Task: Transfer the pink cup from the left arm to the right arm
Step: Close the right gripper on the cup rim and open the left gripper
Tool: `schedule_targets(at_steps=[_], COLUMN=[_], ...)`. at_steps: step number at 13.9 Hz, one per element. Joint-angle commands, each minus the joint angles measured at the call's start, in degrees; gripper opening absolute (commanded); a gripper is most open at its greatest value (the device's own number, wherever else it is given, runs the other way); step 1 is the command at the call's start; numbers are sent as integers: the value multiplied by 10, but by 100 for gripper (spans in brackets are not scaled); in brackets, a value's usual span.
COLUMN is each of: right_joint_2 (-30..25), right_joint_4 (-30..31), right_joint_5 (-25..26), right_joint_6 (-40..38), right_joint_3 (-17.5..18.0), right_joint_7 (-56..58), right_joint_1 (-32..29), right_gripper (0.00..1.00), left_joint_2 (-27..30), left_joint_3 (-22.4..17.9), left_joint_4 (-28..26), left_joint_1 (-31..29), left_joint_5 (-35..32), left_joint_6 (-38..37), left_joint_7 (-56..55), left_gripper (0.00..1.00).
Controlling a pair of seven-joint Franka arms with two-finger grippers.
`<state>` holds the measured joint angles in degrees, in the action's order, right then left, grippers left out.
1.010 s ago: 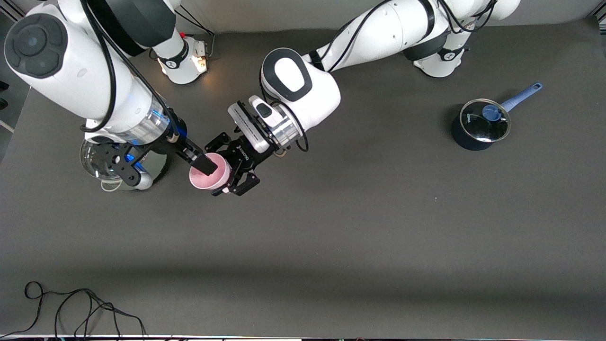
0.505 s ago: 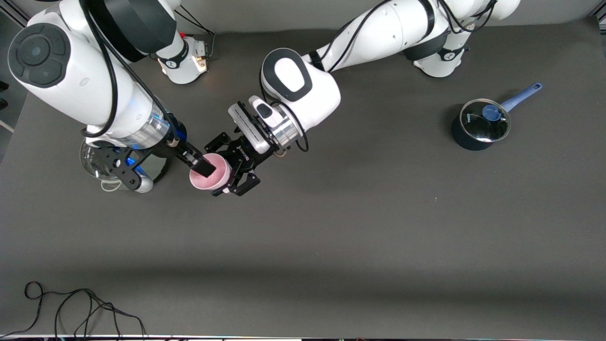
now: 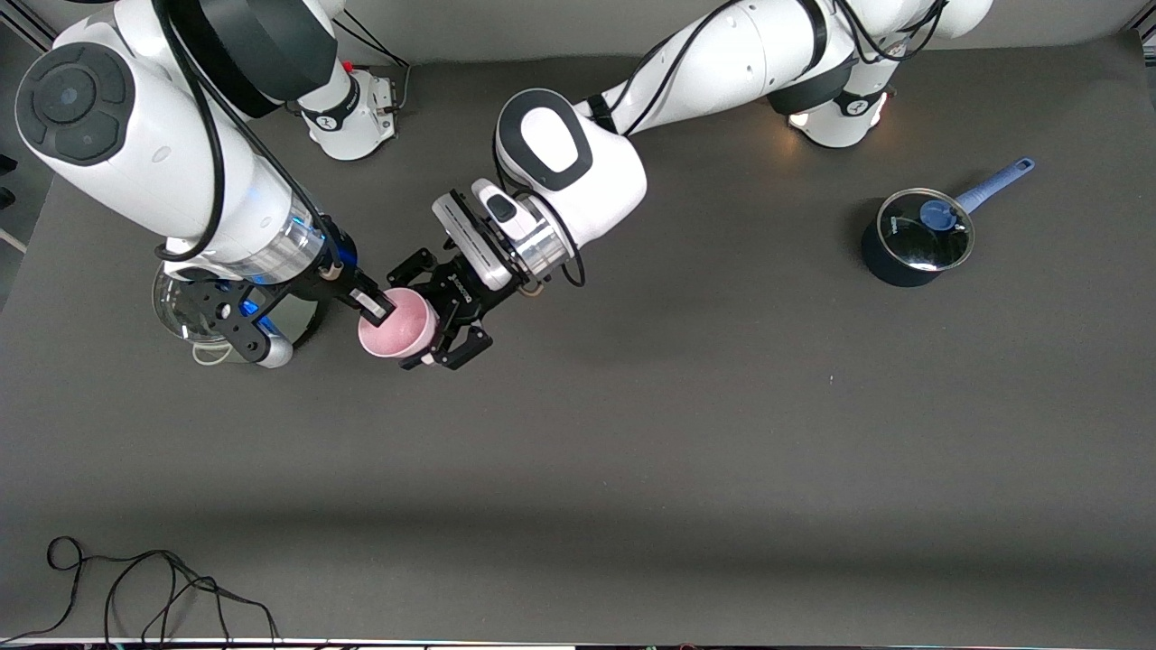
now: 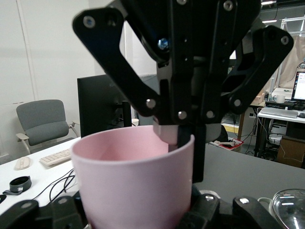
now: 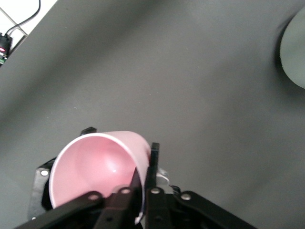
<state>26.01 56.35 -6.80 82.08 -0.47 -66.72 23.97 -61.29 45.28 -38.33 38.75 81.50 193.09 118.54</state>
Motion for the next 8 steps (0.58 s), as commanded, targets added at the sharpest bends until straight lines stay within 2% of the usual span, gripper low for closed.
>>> schedule_targets(at_steps=[1,3,4,5,8], right_joint_2=[-3,-3,-3,-3,-2], right_joint_4=[-1,-1,-1,-1,-3], right_joint_5=[-7,-7,-7,-7,-2], right_joint_6=[-7,-7,-7,-7,-6], right_joint_3=[-3,-3,-3,-3,-4], right_joint_7=[10,10,10,10,18], right_joint_1=[-1,-1,-1,-1,-1], right_gripper=[0,0,0,0,0], left_joint_2=[7,9,15,17,20], left_joint_3=[-8,-18,-53,-73,-89], left_joint_4=[9,9,6,6,-5], left_joint_1=[5,5,7,18,19], left_joint_5=[0,-6,-38,-48,-70], left_joint_6=[19,23,28,30,30], left_joint_7=[-20,-20,-21,-32,-80], left_gripper=[0,0,98,99,100])
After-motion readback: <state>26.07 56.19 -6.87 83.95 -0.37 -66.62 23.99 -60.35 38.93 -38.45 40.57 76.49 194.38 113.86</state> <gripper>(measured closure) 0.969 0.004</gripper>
